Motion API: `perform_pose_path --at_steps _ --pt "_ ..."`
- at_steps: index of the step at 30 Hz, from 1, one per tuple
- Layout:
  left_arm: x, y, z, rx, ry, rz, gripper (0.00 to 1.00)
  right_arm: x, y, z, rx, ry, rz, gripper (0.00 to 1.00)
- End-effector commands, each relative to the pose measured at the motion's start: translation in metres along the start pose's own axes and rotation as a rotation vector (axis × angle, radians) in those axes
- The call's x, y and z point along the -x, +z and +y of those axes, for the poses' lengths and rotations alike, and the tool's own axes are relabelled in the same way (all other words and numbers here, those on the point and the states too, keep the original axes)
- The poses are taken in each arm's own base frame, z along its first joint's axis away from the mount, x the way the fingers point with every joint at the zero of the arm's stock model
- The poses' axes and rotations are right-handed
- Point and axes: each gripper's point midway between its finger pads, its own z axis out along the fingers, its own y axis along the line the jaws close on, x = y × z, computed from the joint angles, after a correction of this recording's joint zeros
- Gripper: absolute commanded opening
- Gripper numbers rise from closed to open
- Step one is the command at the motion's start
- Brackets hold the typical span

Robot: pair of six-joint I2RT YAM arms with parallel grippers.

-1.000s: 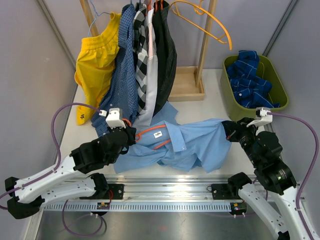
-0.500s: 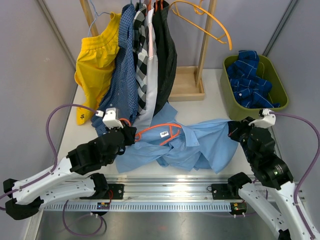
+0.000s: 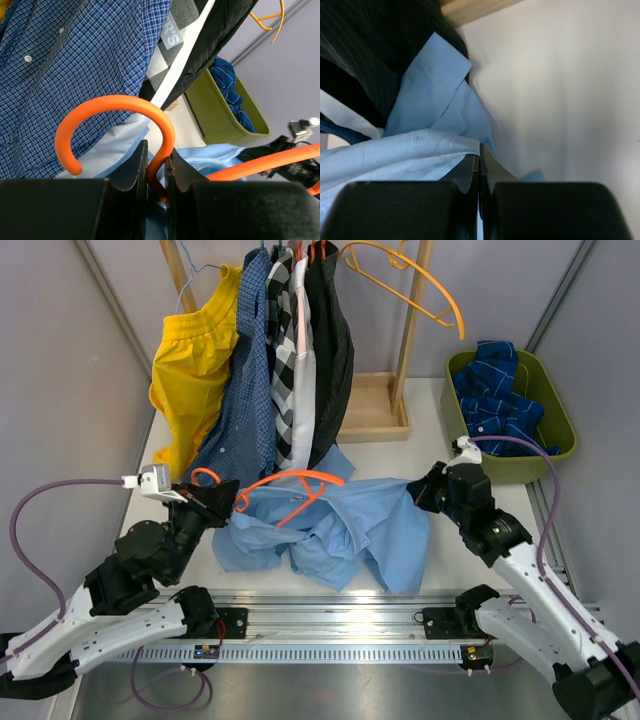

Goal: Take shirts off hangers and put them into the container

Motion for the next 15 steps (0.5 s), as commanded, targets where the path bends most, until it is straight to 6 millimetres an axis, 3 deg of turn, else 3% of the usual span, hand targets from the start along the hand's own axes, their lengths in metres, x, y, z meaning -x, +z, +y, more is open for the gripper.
perform_pose_path --at_steps 1,4,6,8,15 --pt "0.021 0.007 -0.013 -0.021 -0.071 -0.095 0.00 -0.015 0.016 0.032 0.153 -0.083 0.063 0.00" --pt "0.016 0.013 -0.025 -0.075 -0.136 -0.115 0.00 -0.047 0.017 0.068 0.191 -0.262 0.114 0.00" --pt "0.015 0.018 -0.031 -0.105 -0.190 -0.141 0.00 -0.061 0.026 0.071 0.177 -0.302 0.150 0.00" --pt "0.020 0.021 -0.040 -0.132 -0.238 -0.169 0.00 -0.077 0.029 0.088 0.238 -0.304 0.189 0.00" --pt "0.038 0.025 -0.058 -0.190 -0.331 -0.240 0.00 -0.129 0.048 0.095 0.184 -0.414 0.286 0.00"
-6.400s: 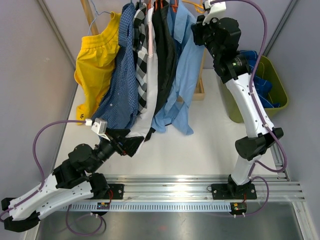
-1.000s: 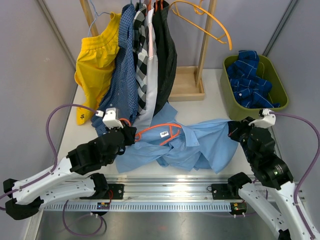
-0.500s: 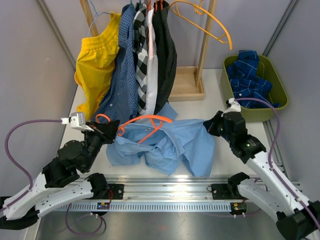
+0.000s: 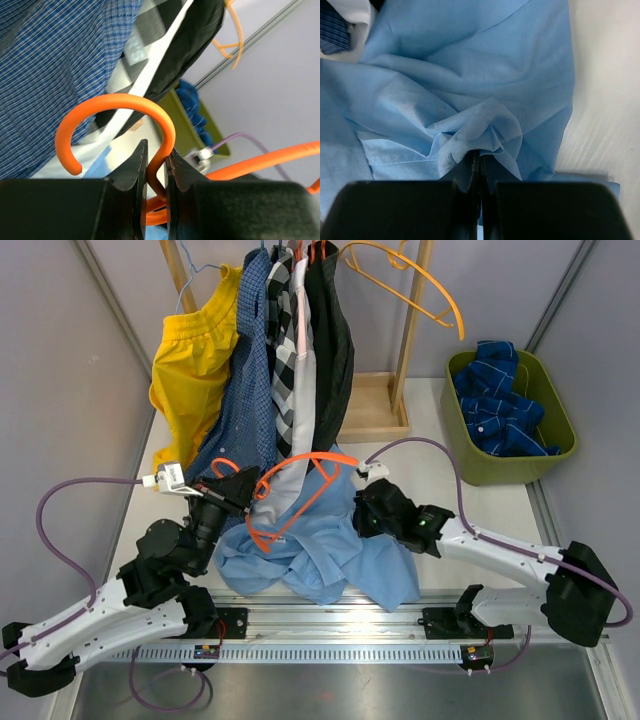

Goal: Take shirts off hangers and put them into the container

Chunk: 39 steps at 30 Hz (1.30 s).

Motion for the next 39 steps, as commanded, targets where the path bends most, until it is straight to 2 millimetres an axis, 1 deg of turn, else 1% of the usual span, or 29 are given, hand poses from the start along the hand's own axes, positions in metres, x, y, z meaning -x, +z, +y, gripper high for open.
perform_pose_path --at_steps 1,3,5,6,7,9,10,11,12,13,14,15,16,17,18,19,20,21,24,25,27,29,30,31,32,33,36,37,39 --pt "0.045 0.002 -0.033 -0.098 -0.184 -0.146 0.00 0.026 0.005 0.016 -0.029 -0.044 -0.081 0.00" --pt "0.044 0.002 -0.035 -0.099 -0.171 -0.141 0.00 0.019 0.012 0.009 -0.080 -0.068 -0.051 0.00" --pt "0.039 0.005 -0.030 -0.059 -0.125 -0.107 0.00 0.018 0.011 -0.005 -0.173 -0.088 -0.030 0.00" --pt "0.037 0.006 -0.029 -0.042 -0.096 -0.088 0.00 0.014 0.007 -0.014 -0.219 -0.101 -0.006 0.00" --pt "0.035 0.005 -0.027 -0.023 -0.034 -0.054 0.00 0.021 0.004 -0.021 -0.262 -0.105 -0.029 0.00" --pt "0.021 0.006 -0.022 0.004 0.049 0.016 0.00 0.023 -0.006 -0.027 -0.292 -0.123 -0.030 0.00" --pt "0.013 0.004 -0.017 0.013 0.116 0.058 0.00 0.025 -0.010 -0.027 -0.288 -0.128 -0.035 0.02" --pt "0.010 0.002 -0.021 -0.017 0.144 0.090 0.00 0.031 -0.017 -0.025 -0.276 -0.127 -0.052 0.12" --pt "0.005 0.001 -0.020 -0.023 0.175 0.117 0.00 0.032 -0.021 -0.024 -0.265 -0.147 -0.051 0.58" --pt "0.000 -0.002 -0.015 -0.022 0.240 0.151 0.00 0.033 -0.024 -0.017 -0.223 -0.155 -0.046 0.71" --pt "0.001 -0.005 -0.018 -0.040 0.270 0.171 0.00 0.040 -0.034 -0.011 -0.184 -0.153 -0.071 0.83" --pt "0.002 -0.007 -0.016 -0.035 0.301 0.183 0.00 0.043 -0.040 -0.009 -0.164 -0.170 -0.079 0.99" --pt "-0.003 -0.010 -0.005 -0.010 0.378 0.224 0.00 0.048 -0.048 -0.005 -0.140 -0.173 -0.097 0.99" --pt "0.005 -0.012 -0.007 -0.003 0.403 0.225 0.00 0.059 -0.063 -0.002 -0.118 -0.170 -0.140 0.99" --pt "0.006 -0.014 -0.003 0.008 0.430 0.237 0.00 0.062 -0.072 -0.005 -0.122 -0.180 -0.153 1.00" --pt "0.003 -0.017 0.005 0.027 0.484 0.265 0.00 0.073 -0.083 -0.008 -0.143 -0.173 -0.198 0.99" --pt "0.004 -0.018 0.006 0.025 0.504 0.276 0.00 0.083 -0.100 -0.010 -0.141 -0.164 -0.245 0.99" --pt "0.007 -0.020 0.006 0.022 0.517 0.277 0.00 0.090 -0.111 -0.012 -0.146 -0.182 -0.267 0.99" --pt "0.002 -0.021 0.010 0.017 0.588 0.315 0.00 0.105 -0.142 -0.014 -0.130 -0.201 -0.343 1.00" --pt "-0.005 -0.020 0.011 0.008 0.607 0.336 0.00 0.109 -0.154 -0.007 -0.078 -0.202 -0.368 0.99" --pt "-0.017 -0.018 0.010 -0.016 0.620 0.370 0.00 0.115 -0.166 0.007 0.009 -0.218 -0.403 0.99" --pt "-0.035 -0.013 0.005 -0.050 0.625 0.424 0.00 0.112 -0.179 0.031 0.164 -0.232 -0.412 1.00" --pt "-0.039 -0.011 0.001 -0.061 0.623 0.435 0.00 0.113 -0.182 0.042 0.230 -0.234 -0.426 1.00" --pt "-0.045 -0.010 -0.002 -0.083 0.619 0.454 0.00 0.106 -0.187 0.060 0.338 -0.250 -0.405 0.99" --pt "-0.048 -0.008 -0.004 -0.088 0.619 0.463 0.00 0.104 -0.189 0.068 0.386 -0.253 -0.399 0.99" --pt "-0.054 -0.004 -0.005 -0.090 0.624 0.474 0.00 0.093 -0.195 0.091 0.527 -0.280 -0.364 1.00" --pt "-0.060 0.001 -0.013 -0.120 0.614 0.487 0.00 0.079 -0.196 0.120 0.704 -0.294 -0.307 1.00" --pt "-0.062 0.001 -0.017 -0.134 0.611 0.493 0.00 0.068 -0.193 0.130 0.769 -0.310 -0.249 0.99" --pt "-0.060 0.003 -0.022 -0.148 0.603 0.486 0.00 0.061 -0.190 0.135 0.804 -0.315 -0.203 0.99"
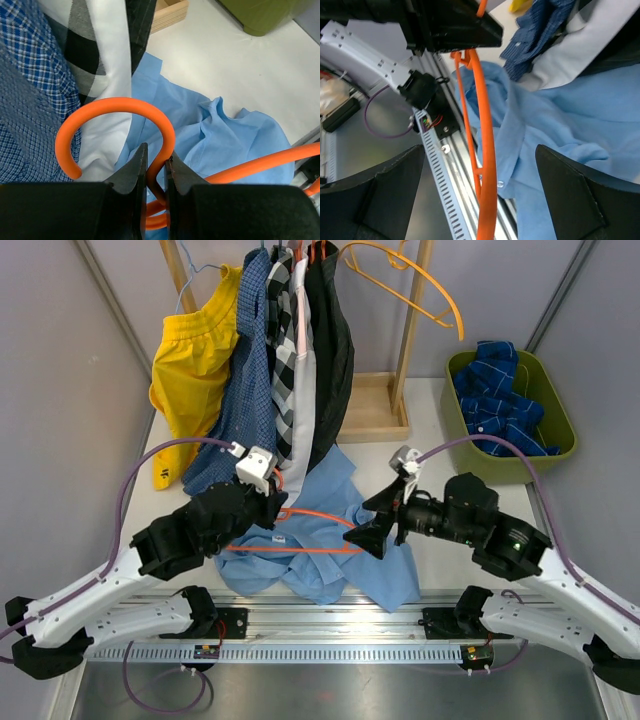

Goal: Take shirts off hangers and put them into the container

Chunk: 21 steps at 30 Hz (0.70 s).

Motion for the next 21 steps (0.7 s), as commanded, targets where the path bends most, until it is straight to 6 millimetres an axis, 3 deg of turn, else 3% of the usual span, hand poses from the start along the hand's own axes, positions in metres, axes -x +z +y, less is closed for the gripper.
perform_pose_path --at_steps 1,5,12,16,17,21 --pt "0.039 -0.007 -0.017 -0.094 -0.029 -0.111 0.00 -0.013 0.013 0.039 0.248 0.019 0.078 1.00" --pt "0.044 -0.008 -0.017 -0.099 -0.032 -0.124 0.00 -0.019 0.014 0.038 0.247 0.016 0.095 0.98" --pt "0.047 -0.004 -0.012 -0.073 -0.016 -0.125 0.00 -0.028 0.016 0.040 0.269 0.027 0.145 0.80" --pt "0.049 -0.001 -0.007 -0.035 -0.011 -0.115 0.00 -0.031 0.019 0.039 0.269 0.030 0.161 0.57" --pt "0.048 0.000 -0.006 -0.027 -0.010 -0.111 0.00 -0.030 0.018 0.040 0.270 0.029 0.159 0.43" --pt "0.051 -0.002 -0.005 -0.027 -0.001 -0.117 0.00 -0.032 0.019 0.036 0.251 0.030 0.162 0.07"
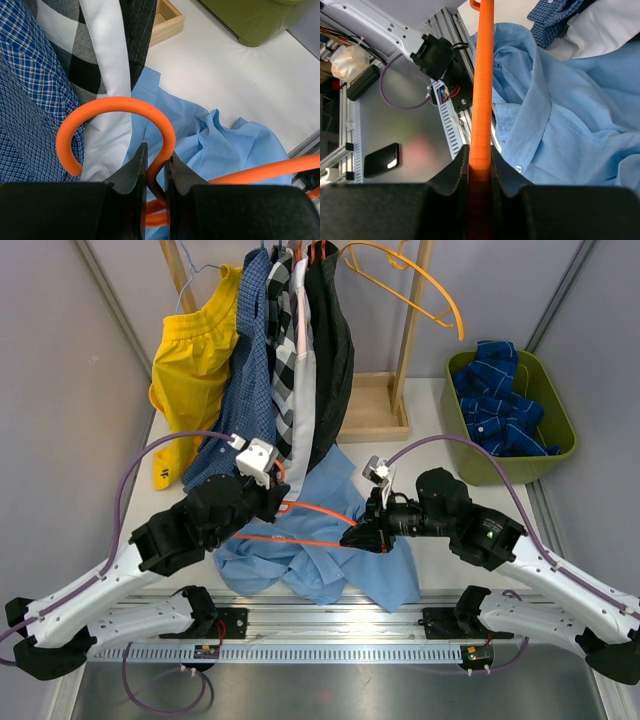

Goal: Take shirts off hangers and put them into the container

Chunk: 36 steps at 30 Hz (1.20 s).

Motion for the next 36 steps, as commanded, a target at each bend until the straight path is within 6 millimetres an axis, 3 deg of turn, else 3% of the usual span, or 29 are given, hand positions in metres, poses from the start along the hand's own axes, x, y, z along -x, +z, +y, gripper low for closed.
perform_pose_path --at_steps 1,5,6,8,9,11,16,18,19,20,22,23,25,28,29,32,36 --pt "0.033 -0.006 0.000 0.003 -0.012 -0.090 0.00 0.014 -0.004 0.015 0.056 -0.040 -0.037 0.02" --pt "0.036 -0.008 0.002 0.009 -0.017 -0.092 0.00 0.016 -0.006 0.012 0.034 -0.043 -0.051 0.00" --pt "0.038 -0.009 0.001 0.004 -0.022 -0.097 0.05 0.017 -0.007 0.012 0.033 -0.045 -0.056 0.00" --pt "0.040 -0.011 0.001 0.002 -0.033 -0.107 0.39 0.018 -0.008 0.011 0.024 -0.049 -0.057 0.00" --pt "0.042 -0.012 0.002 0.007 -0.040 -0.118 0.77 0.018 -0.009 0.011 0.020 -0.051 -0.060 0.00" --pt "0.047 -0.017 0.008 0.029 -0.063 -0.145 0.99 0.020 -0.011 0.010 0.010 -0.059 -0.065 0.00" --pt "0.064 -0.042 0.052 0.246 -0.159 -0.251 0.99 0.020 -0.017 0.007 -0.022 -0.066 -0.074 0.00" --pt "0.075 -0.065 0.070 0.300 -0.240 -0.342 0.99 0.024 -0.023 0.003 -0.058 -0.076 -0.098 0.00" --pt "0.071 -0.069 0.075 0.316 -0.261 -0.356 0.99 0.024 -0.026 0.000 -0.081 -0.082 -0.101 0.00" --pt "0.078 -0.086 0.083 0.316 -0.322 -0.424 0.99 0.030 -0.032 -0.006 -0.135 -0.088 -0.129 0.00" --pt "0.070 -0.097 0.097 0.357 -0.372 -0.472 0.99 0.038 -0.050 -0.010 -0.193 -0.117 -0.185 0.00" --pt "0.070 -0.112 0.108 0.371 -0.445 -0.525 0.99 0.045 -0.059 -0.018 -0.259 -0.124 -0.226 0.00" --pt "0.057 -0.123 0.125 0.438 -0.486 -0.556 0.99 0.055 -0.082 -0.023 -0.337 -0.135 -0.303 0.00" --pt "0.048 -0.137 0.133 0.437 -0.542 -0.589 0.99 0.073 -0.121 -0.043 -0.525 -0.119 -0.432 0.00" --pt "0.045 -0.135 0.131 0.419 -0.549 -0.581 0.99 0.080 -0.144 -0.053 -0.627 -0.104 -0.507 0.00" --pt "0.033 -0.126 0.127 0.424 -0.545 -0.520 0.99 0.087 -0.188 -0.070 -0.809 -0.077 -0.627 0.00" --pt "0.021 -0.108 0.117 0.417 -0.512 -0.435 0.99 0.092 -0.238 -0.072 -0.940 -0.082 -0.734 0.00"
